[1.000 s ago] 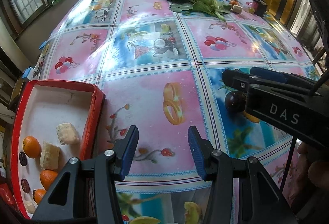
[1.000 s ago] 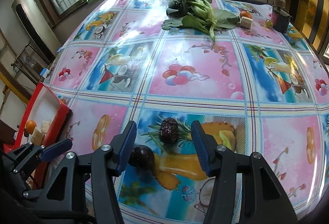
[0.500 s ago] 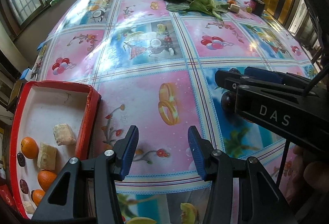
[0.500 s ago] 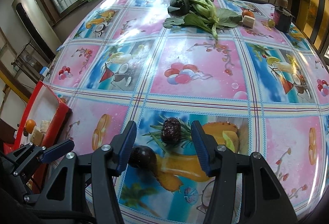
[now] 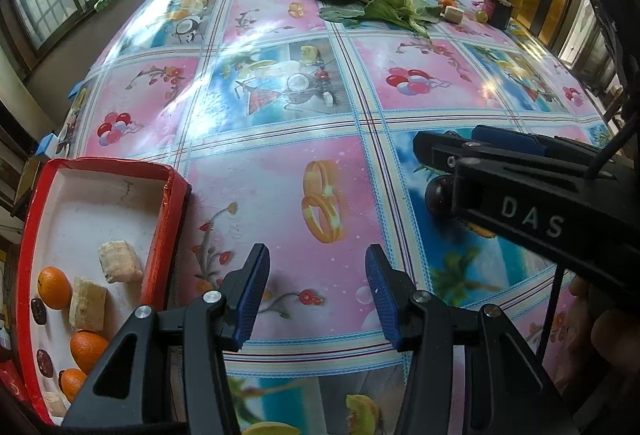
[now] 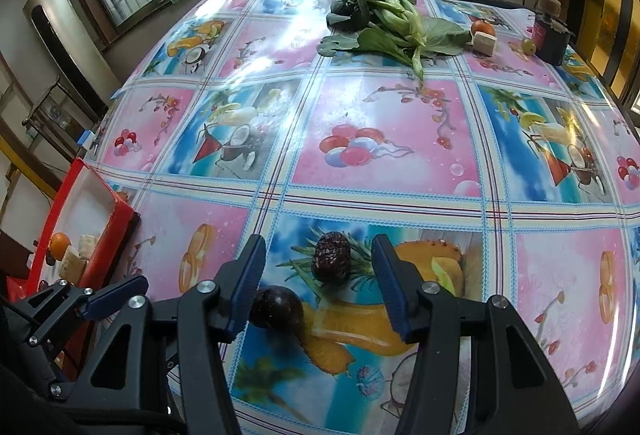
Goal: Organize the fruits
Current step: 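Grasp a red date on the tablecloth with the right gripper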
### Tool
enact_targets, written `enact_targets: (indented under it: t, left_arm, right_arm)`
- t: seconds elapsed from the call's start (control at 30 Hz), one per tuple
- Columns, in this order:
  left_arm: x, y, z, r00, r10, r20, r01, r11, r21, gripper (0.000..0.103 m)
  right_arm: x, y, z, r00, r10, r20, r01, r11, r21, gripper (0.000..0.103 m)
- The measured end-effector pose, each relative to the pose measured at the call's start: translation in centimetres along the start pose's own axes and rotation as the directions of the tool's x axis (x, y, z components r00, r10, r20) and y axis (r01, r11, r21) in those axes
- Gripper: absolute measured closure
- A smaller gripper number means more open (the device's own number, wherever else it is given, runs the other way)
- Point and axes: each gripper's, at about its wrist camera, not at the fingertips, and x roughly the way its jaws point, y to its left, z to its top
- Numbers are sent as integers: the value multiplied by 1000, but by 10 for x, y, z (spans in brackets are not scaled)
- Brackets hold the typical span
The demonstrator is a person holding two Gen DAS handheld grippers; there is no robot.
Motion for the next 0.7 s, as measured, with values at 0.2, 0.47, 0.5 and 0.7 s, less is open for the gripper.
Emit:
enact_targets:
  t: [0.2,0.47,0.5,0.7]
  left_arm:
    - [1,5,0,1000,-5,-2,5,1000,-18,53]
    - [1,3,-3,1000,-13,-2,13,1000,-18,53]
    - [1,3,-3,1000,-14,-2,14,1000,-20,53]
    - [1,3,-3,1000,-17,-2,17,1000,-19,53]
  right_arm:
    - [-5,-10,-1,1000,10,6,-10,1000,26,47]
    - [-5,-11,-3,1000,21,7,-21,1000,17,49]
    - [-3,-11,-3,1000,24,4,-24,1000,20,51]
    - [3,-8,-2,999,34,3,-34,999,25,67]
